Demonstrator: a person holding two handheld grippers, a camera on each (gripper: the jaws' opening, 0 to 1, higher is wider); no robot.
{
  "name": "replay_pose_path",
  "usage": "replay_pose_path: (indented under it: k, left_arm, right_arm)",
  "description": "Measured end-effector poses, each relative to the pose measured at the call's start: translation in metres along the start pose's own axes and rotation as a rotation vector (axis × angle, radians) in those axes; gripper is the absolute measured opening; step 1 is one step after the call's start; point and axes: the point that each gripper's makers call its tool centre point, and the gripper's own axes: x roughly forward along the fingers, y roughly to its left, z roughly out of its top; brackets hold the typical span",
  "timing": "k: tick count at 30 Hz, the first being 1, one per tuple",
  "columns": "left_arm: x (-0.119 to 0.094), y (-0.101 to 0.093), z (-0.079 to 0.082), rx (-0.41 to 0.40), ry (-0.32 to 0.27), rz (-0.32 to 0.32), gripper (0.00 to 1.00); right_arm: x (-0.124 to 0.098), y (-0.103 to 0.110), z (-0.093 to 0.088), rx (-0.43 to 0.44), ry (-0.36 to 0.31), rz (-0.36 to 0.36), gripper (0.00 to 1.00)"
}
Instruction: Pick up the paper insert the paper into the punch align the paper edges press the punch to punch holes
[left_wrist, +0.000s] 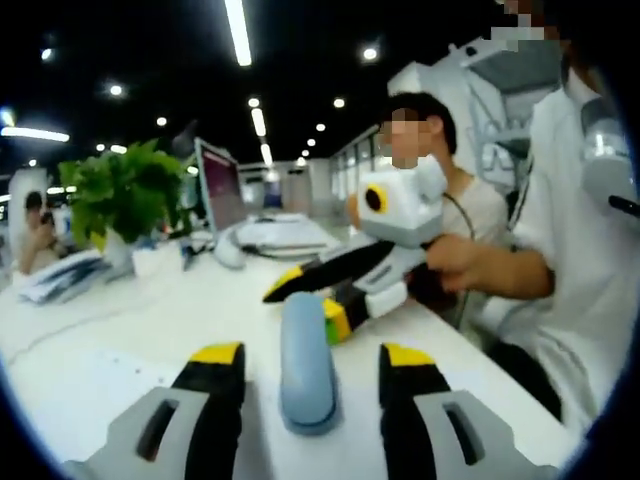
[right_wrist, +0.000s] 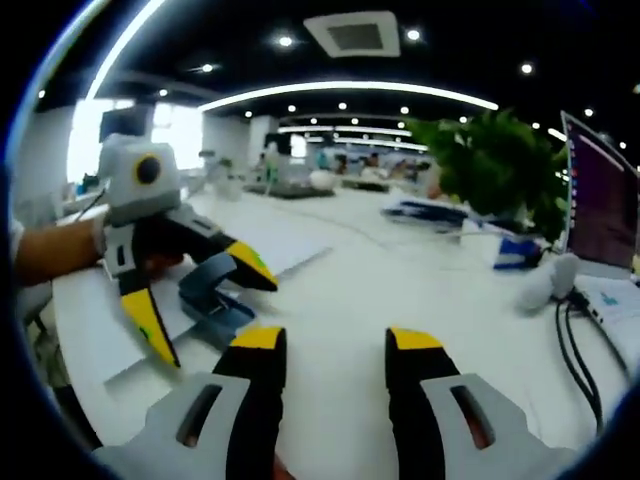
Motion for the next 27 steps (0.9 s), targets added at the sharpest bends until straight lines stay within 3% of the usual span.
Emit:
replay_pose_path:
  k: [6, 16, 24, 27]
  left_arm:
    - [0.0015, -0.0069, -0.0023, -0.022, 0.009, 0.005, 0.46]
    - [0.0027, -0.0088, -0.0066, 0.019, 0.027, 0.013, 0.31]
    - [0.0027, -0.0055, -0.0067, -0.014, 0.019, 0.024, 0.27]
    - [0.0034, -0.0051, -0.0067, -0.017, 0.018, 0.030, 0.26]
  right_arm:
    - [0.0000, 0.0039, 0.0035, -0.063, 0.002, -0.004, 0.39]
    - [0.0012, 0.0058, 0.0005, -0.057, 0.003, 0.018, 0.36]
    - [0.0020, 0.0059, -0.0011, -0.042, 0.010, 0.028, 0.36]
    - [-0.0057, 0.0068, 0.0079, -0.047, -0.003, 0.037, 0.36]
